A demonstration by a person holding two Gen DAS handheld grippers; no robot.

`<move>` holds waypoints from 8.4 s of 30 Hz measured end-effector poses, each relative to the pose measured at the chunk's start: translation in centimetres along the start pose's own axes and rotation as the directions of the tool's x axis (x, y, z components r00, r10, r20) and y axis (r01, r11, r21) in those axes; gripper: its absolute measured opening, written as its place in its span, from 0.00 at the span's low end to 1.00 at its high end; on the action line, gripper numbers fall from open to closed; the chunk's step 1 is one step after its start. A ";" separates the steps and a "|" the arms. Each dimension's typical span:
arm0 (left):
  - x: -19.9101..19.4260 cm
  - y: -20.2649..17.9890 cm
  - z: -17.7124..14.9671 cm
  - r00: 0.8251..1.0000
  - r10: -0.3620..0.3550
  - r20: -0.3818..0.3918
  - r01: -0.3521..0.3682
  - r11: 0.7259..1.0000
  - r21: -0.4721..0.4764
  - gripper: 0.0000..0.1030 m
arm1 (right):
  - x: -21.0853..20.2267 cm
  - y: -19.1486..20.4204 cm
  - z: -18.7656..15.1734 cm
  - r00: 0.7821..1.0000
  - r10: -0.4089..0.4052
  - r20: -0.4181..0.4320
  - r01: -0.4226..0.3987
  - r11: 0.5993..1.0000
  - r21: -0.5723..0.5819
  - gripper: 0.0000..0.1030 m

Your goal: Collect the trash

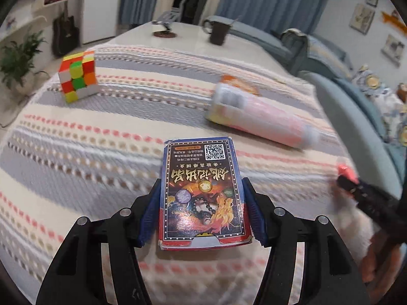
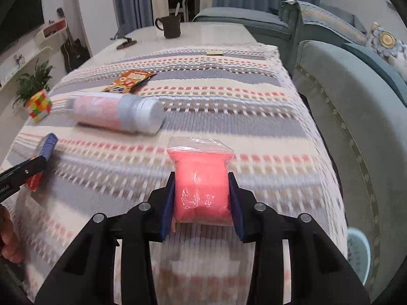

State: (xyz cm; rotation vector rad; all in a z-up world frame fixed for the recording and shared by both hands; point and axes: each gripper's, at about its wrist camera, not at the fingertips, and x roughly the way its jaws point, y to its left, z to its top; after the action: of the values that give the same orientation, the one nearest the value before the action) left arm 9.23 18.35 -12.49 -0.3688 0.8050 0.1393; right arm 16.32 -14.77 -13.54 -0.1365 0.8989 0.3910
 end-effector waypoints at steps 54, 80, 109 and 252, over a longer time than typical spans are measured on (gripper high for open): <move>0.9 -36.7 -9.9 0.850 -0.366 -0.379 0.507 0.762 0.402 0.71 | -14.1 -27.5 -18.2 0.975 -0.179 -0.135 0.224 0.763 0.606 0.50; -5.6 -8.7 2.8 0.988 0.088 0.130 -0.093 0.995 0.033 0.71 | -6.6 -2.7 0.9 0.990 0.102 0.094 -0.115 0.983 0.142 0.52; -0.1 4.0 2.4 0.980 0.118 0.158 -0.076 0.966 -0.247 0.70 | 5.7 8.8 8.7 0.859 0.471 -0.198 -0.509 0.823 -0.253 0.63; -15.2 -25.9 -9.3 0.906 -0.379 0.191 0.258 0.849 0.461 0.83 | -27.6 -11.0 -14.2 0.804 -0.541 0.248 0.356 0.771 0.528 0.70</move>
State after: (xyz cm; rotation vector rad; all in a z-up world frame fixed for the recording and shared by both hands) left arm -0.85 -8.87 -0.40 -0.0584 0.4664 -0.2976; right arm -5.29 -36.39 -1.20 0.1590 0.5115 -0.2641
